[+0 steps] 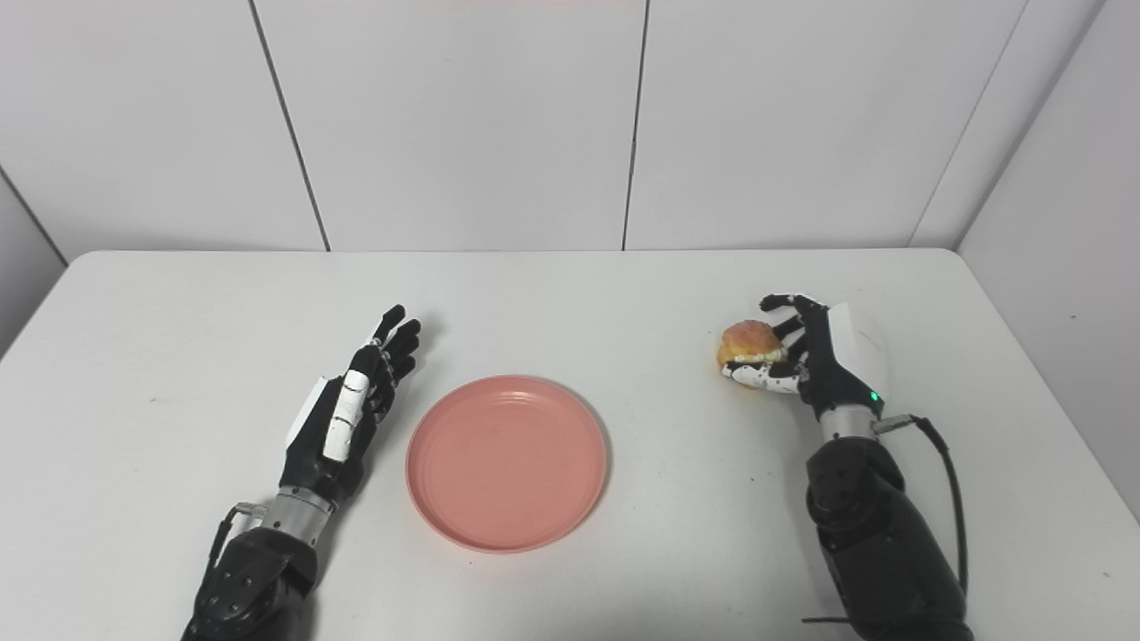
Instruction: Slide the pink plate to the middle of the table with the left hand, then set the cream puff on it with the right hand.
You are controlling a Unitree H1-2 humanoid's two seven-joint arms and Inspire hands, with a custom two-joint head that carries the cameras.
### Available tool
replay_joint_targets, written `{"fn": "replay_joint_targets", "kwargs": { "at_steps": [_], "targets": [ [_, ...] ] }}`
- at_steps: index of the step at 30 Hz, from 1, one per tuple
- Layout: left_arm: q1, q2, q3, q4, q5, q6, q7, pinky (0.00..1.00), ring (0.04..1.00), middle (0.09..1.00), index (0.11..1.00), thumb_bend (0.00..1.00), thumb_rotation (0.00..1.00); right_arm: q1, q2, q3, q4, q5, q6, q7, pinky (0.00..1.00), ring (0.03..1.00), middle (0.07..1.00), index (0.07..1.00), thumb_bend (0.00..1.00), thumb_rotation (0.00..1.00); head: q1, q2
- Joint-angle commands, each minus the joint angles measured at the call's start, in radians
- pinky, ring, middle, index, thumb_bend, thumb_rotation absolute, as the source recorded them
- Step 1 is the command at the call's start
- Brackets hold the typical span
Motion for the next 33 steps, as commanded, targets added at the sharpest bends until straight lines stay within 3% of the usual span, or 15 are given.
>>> {"fn": "replay_joint_targets", "kwargs": {
  "at_steps": [1, 14, 16, 21, 28, 31, 32, 33],
  "targets": [
    [0.049, -0.004, 0.000, 0.019, -0.005, 0.010, 0.000, 1.00, 0.985, 0.964, 0.954, 0.73, 1.00, -0.016, -0.006, -0.015, -0.012, 0.006, -0.047, -0.038, 0.12, 0.184, 0.470, 0.506, 0.52, 0.00, 0.002, -0.001],
    [0.051, -0.009, -0.004, 0.009, 0.000, 0.028, 0.001, 1.00, 0.989, 0.972, 0.963, 0.75, 1.00, -0.010, -0.006, -0.025, -0.002, -0.007, -0.140, -0.137, 0.20, 0.281, 0.473, 0.485, 0.52, 0.00, 0.015, 0.001],
    [0.053, -0.011, -0.005, 0.003, 0.003, 0.036, 0.004, 1.00, 0.987, 0.970, 0.960, 0.75, 1.00, -0.007, -0.005, -0.025, -0.008, -0.006, -0.143, -0.144, 0.21, 0.288, 0.412, 0.505, 0.52, 0.00, 0.016, 0.001],
    [0.055, -0.017, -0.007, -0.006, 0.002, 0.040, 0.005, 1.00, 0.986, 0.965, 0.955, 0.74, 1.00, 0.002, 0.000, -0.032, -0.043, 0.022, -0.162, -0.123, 0.16, 0.228, 0.467, 0.486, 0.52, 0.00, 0.029, 0.005],
    [0.060, -0.021, -0.015, -0.031, 0.008, 0.061, 0.010, 0.99, 0.981, 0.960, 0.947, 0.73, 1.00, 0.013, 0.005, -0.029, -0.116, 0.032, -0.161, -0.096, 0.20, 0.278, 0.472, 0.485, 0.52, 0.00, 0.042, 0.007],
    [0.060, -0.024, -0.016, -0.035, 0.004, 0.069, 0.010, 1.00, 0.985, 0.963, 0.949, 0.72, 1.00, 0.020, 0.012, -0.023, -0.165, 0.043, -0.158, -0.068, 0.23, 0.320, 0.410, 0.514, 0.51, 0.00, 0.051, 0.008],
    [0.060, -0.025, -0.017, -0.037, 0.007, 0.071, 0.011, 1.00, 0.985, 0.963, 0.950, 0.71, 1.00, 0.022, 0.015, -0.021, -0.182, 0.043, -0.154, -0.060, 0.23, 0.317, 0.404, 0.514, 0.51, 0.00, 0.057, 0.010],
    [0.061, -0.026, -0.018, -0.040, 0.011, 0.073, 0.014, 0.99, 0.980, 0.961, 0.950, 0.70, 1.00, 0.025, 0.020, -0.019, -0.199, 0.040, -0.148, -0.053, 0.18, 0.248, 0.453, 0.492, 0.52, 0.00, 0.057, 0.010]
  ]
}}
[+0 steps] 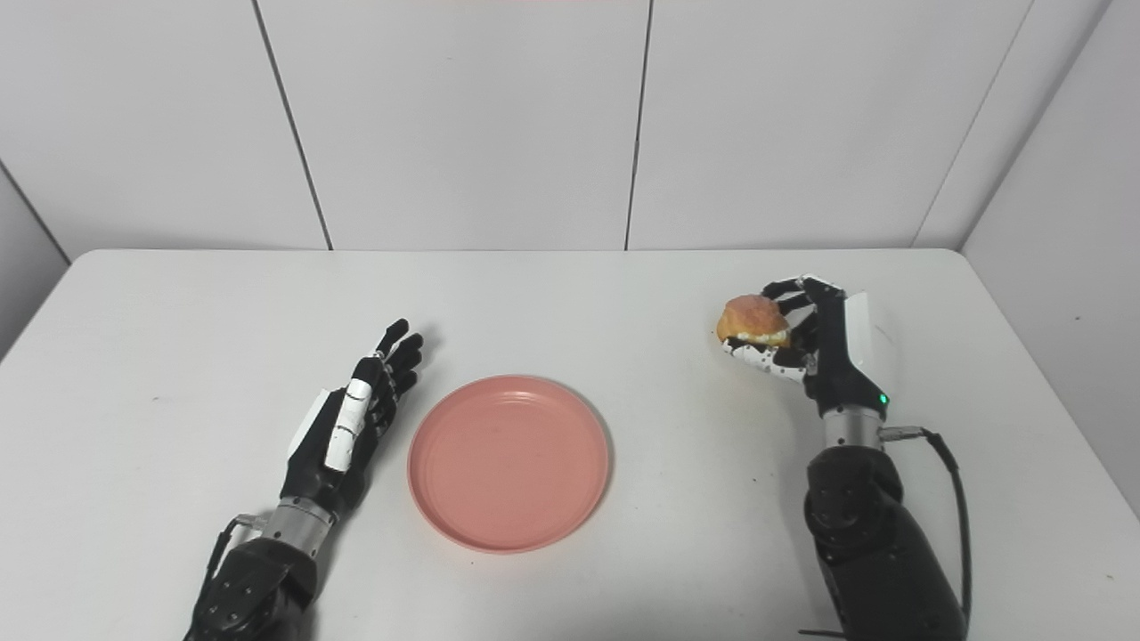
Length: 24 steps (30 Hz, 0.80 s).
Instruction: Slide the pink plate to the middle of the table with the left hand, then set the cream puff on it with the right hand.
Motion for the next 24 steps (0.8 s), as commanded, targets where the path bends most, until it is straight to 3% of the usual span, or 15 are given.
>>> {"fn": "replay_joint_targets", "kwargs": {
  "at_steps": [1, 9, 14, 16, 20, 24],
  "targets": [
    [0.036, -0.015, -0.010, 0.006, 0.012, -0.001, 0.007, 0.99, 0.980, 0.961, 0.949, 0.70, 1.00, -0.021, -0.002, -0.002, -0.062, -0.001, -0.024, 0.013, 0.17, 0.240, 0.456, 0.491, 0.52, 0.00, 0.010, 0.000],
    [0.045, -0.030, -0.015, -0.022, 0.021, 0.018, 0.018, 0.99, 0.980, 0.960, 0.953, 0.68, 1.00, -0.002, 0.018, 0.037, -0.132, -0.007, -0.089, 0.056, 0.12, 0.182, 0.469, 0.484, 0.52, 0.00, 0.042, 0.006],
    [0.048, -0.041, -0.018, -0.034, 0.031, 0.027, 0.027, 0.99, 0.986, 0.965, 0.960, 0.67, 1.00, 0.017, 0.041, 0.058, -0.181, -0.005, -0.074, 0.102, 0.16, 0.231, 0.470, 0.485, 0.52, 0.00, 0.075, 0.012],
    [0.049, -0.045, -0.021, -0.035, 0.038, 0.022, 0.035, 0.98, 0.980, 0.960, 0.955, 0.64, 1.00, 0.025, 0.051, 0.070, -0.201, -0.006, -0.068, 0.126, 0.22, 0.295, 0.419, 0.510, 0.51, 0.00, 0.084, 0.013],
    [0.050, -0.053, -0.024, -0.034, 0.048, 0.017, 0.047, 0.99, 0.985, 0.969, 0.962, 0.63, 1.00, 0.036, 0.066, 0.084, -0.222, -0.013, -0.076, 0.148, 0.13, 0.189, 0.468, 0.485, 0.52, 0.00, 0.104, 0.014],
    [0.052, -0.061, -0.028, -0.037, 0.062, 0.016, 0.057, 0.98, 0.984, 0.971, 0.963, 0.63, 1.00, 0.049, 0.076, 0.099, -0.240, -0.015, -0.076, 0.176, 0.12, 0.181, 0.469, 0.484, 0.52, 0.00, 0.132, 0.015]
  ]
}}
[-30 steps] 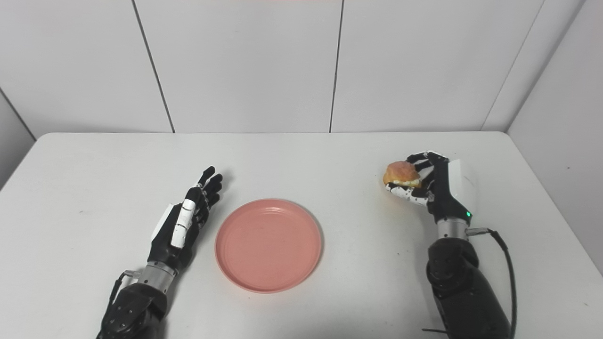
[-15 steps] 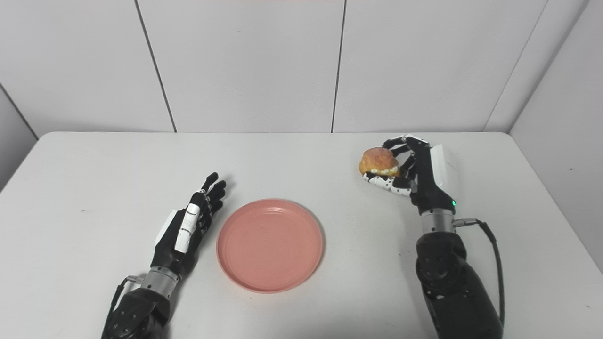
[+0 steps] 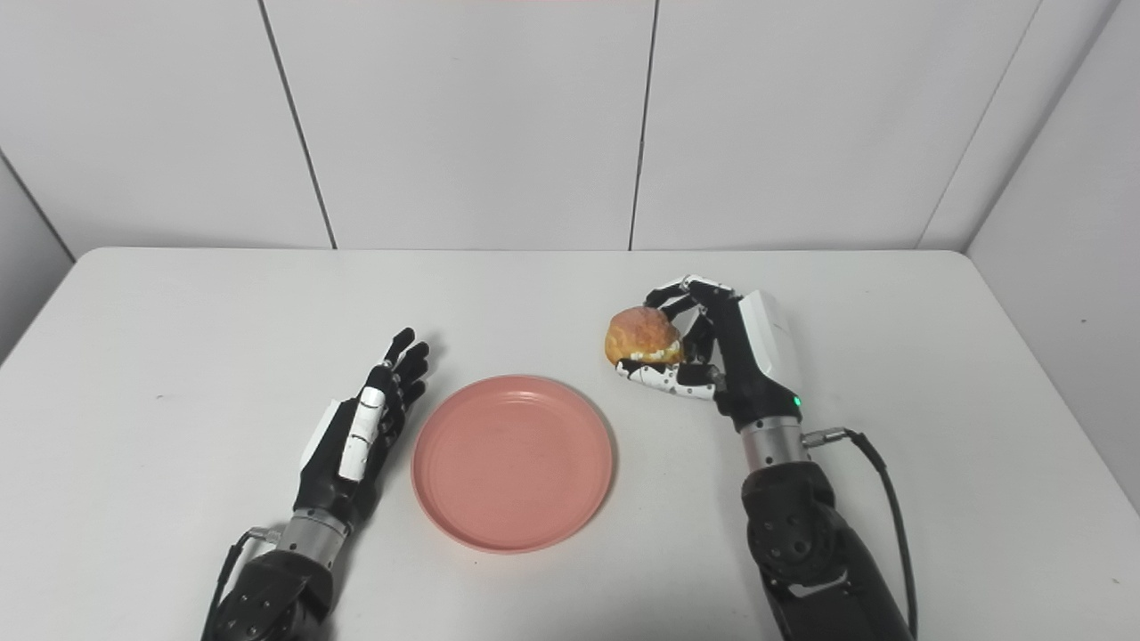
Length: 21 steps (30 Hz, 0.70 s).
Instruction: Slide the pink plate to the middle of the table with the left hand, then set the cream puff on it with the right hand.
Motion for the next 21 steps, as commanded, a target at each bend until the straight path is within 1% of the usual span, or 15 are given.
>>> {"fn": "replay_joint_targets", "kwargs": {
  "at_steps": [1, 5, 6, 7, 9, 12, 18, 21],
  "targets": [
    [0.022, -0.015, -0.015, 0.003, 0.009, -0.011, 0.003, 0.98, 0.984, 0.972, 0.964, 0.63, 1.00, -0.015, 0.001, 0.001, -0.048, 0.000, -0.035, 0.014, 0.13, 0.186, 0.470, 0.484, 0.52, 0.00, 0.009, 0.001],
    [0.023, -0.019, -0.019, 0.001, 0.019, -0.014, 0.008, 0.98, 0.980, 0.970, 0.960, 0.63, 1.00, -0.005, 0.004, 0.012, -0.057, 0.001, -0.051, 0.032, 0.18, 0.252, 0.472, 0.485, 0.52, 0.00, 0.024, 0.002],
    [0.024, -0.020, -0.021, -0.001, 0.022, -0.013, 0.011, 0.98, 0.979, 0.969, 0.957, 0.63, 1.00, -0.002, 0.005, 0.016, -0.059, 0.002, -0.057, 0.035, 0.22, 0.300, 0.445, 0.501, 0.52, 0.00, 0.030, 0.003],
    [0.024, -0.021, -0.022, -0.002, 0.025, -0.013, 0.014, 0.97, 0.976, 0.967, 0.955, 0.63, 1.00, -0.001, 0.005, 0.023, -0.060, -0.001, -0.064, 0.039, 0.28, 0.362, 0.446, 0.510, 0.52, 0.00, 0.030, 0.003],
    [0.025, -0.022, -0.026, -0.006, 0.029, -0.010, 0.019, 0.97, 0.973, 0.966, 0.952, 0.63, 1.00, 0.003, 0.007, 0.032, -0.065, -0.007, -0.070, 0.044, 0.33, 0.412, 0.461, 0.509, 0.52, 0.00, 0.036, 0.003],
    [0.025, -0.026, -0.029, -0.004, 0.036, -0.017, 0.026, 0.96, 0.967, 0.961, 0.948, 0.62, 1.00, 0.009, 0.010, 0.044, -0.062, -0.014, -0.080, 0.048, 0.31, 0.392, 0.449, 0.516, 0.52, 0.00, 0.050, 0.005],
    [0.026, -0.032, -0.038, -0.025, 0.050, 0.019, 0.037, 0.97, 0.968, 0.962, 0.950, 0.63, 1.00, 0.019, 0.018, 0.060, -0.052, -0.022, -0.108, 0.048, 0.33, 0.398, 0.442, 0.524, 0.51, 0.00, 0.066, 0.009],
    [0.026, -0.034, -0.043, -0.030, 0.056, 0.020, 0.040, 0.97, 0.969, 0.966, 0.954, 0.62, 1.00, 0.022, 0.020, 0.070, -0.047, -0.029, -0.136, 0.045, 0.35, 0.416, 0.447, 0.524, 0.51, 0.00, 0.073, 0.010]
  ]
}}
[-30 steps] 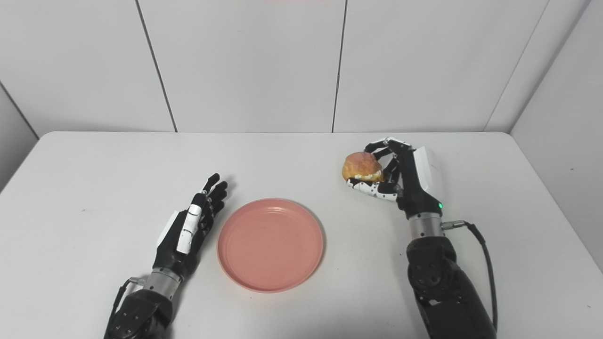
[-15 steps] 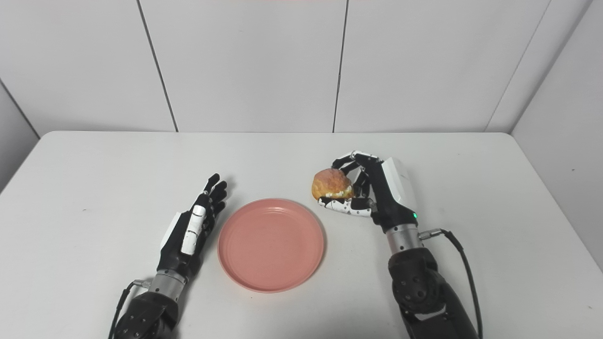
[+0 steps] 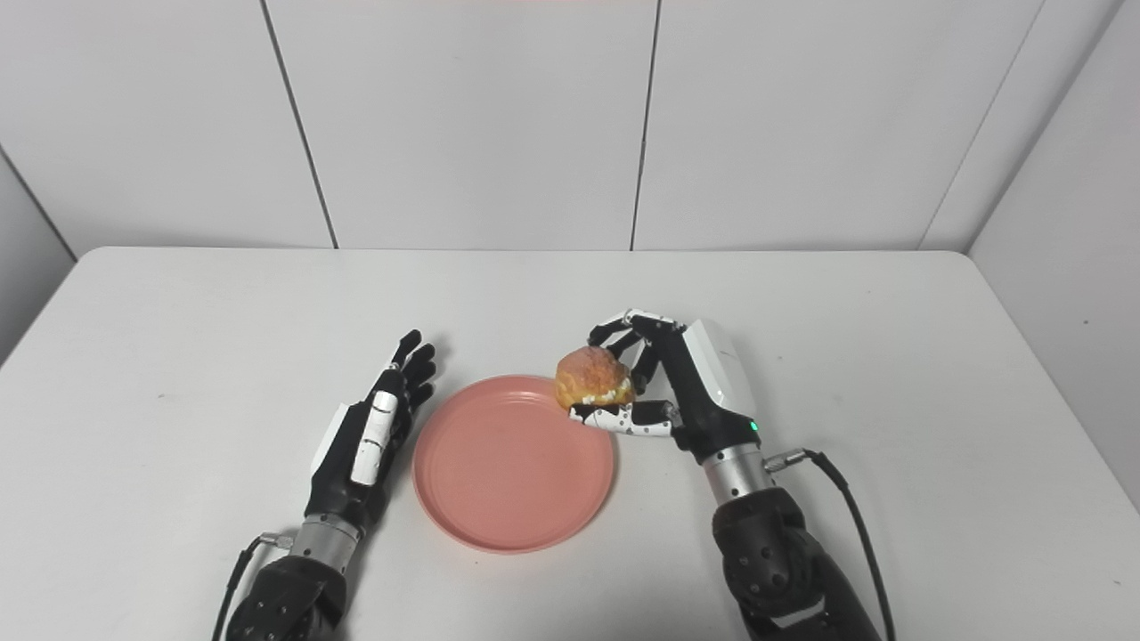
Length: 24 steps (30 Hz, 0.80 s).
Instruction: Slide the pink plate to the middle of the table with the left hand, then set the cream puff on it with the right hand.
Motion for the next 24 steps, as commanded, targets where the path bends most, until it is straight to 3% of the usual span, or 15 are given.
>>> {"fn": "replay_joint_targets", "kwargs": {
  "at_steps": [1, 8, 13, 22, 24],
  "targets": [
    [0.014, -0.018, -0.018, -0.013, 0.006, 0.010, -0.003, 0.97, 0.970, 0.968, 0.957, 0.63, 1.00, -0.017, 0.003, 0.002, -0.015, -0.003, -0.071, -0.010, 0.35, 0.416, 0.446, 0.525, 0.51, 0.00, 0.001, -0.001],
    [0.010, -0.025, -0.020, -0.007, 0.006, 0.012, 0.007, 0.98, 0.968, 0.964, 0.952, 0.64, 1.00, -0.004, 0.015, 0.036, -0.029, -0.103, -0.075, -0.025, 0.38, 0.404, 0.437, 0.533, 0.51, 0.00, 0.010, 0.001],
    [0.008, -0.027, -0.020, -0.002, 0.002, 0.005, 0.005, 0.98, 0.967, 0.964, 0.951, 0.64, 1.00, -0.005, 0.022, 0.053, -0.018, -0.081, -0.102, 0.004, 0.32, 0.387, 0.439, 0.530, 0.51, 0.00, 0.011, 0.002],
    [0.007, -0.030, -0.020, 0.003, 0.011, -0.004, 0.018, 0.97, 0.961, 0.955, 0.944, 0.64, 1.00, -0.010, 0.039, 0.080, 0.011, -0.082, -0.124, 0.026, 0.35, 0.421, 0.446, 0.524, 0.51, 0.00, 0.009, 0.003],
    [0.009, -0.031, -0.019, 0.002, 0.006, -0.005, 0.016, 0.97, 0.962, 0.955, 0.942, 0.64, 1.00, -0.011, 0.042, 0.089, 0.025, -0.089, -0.132, 0.025, 0.30, 0.373, 0.440, 0.520, 0.51, 0.00, 0.006, 0.003]
  ]
}}
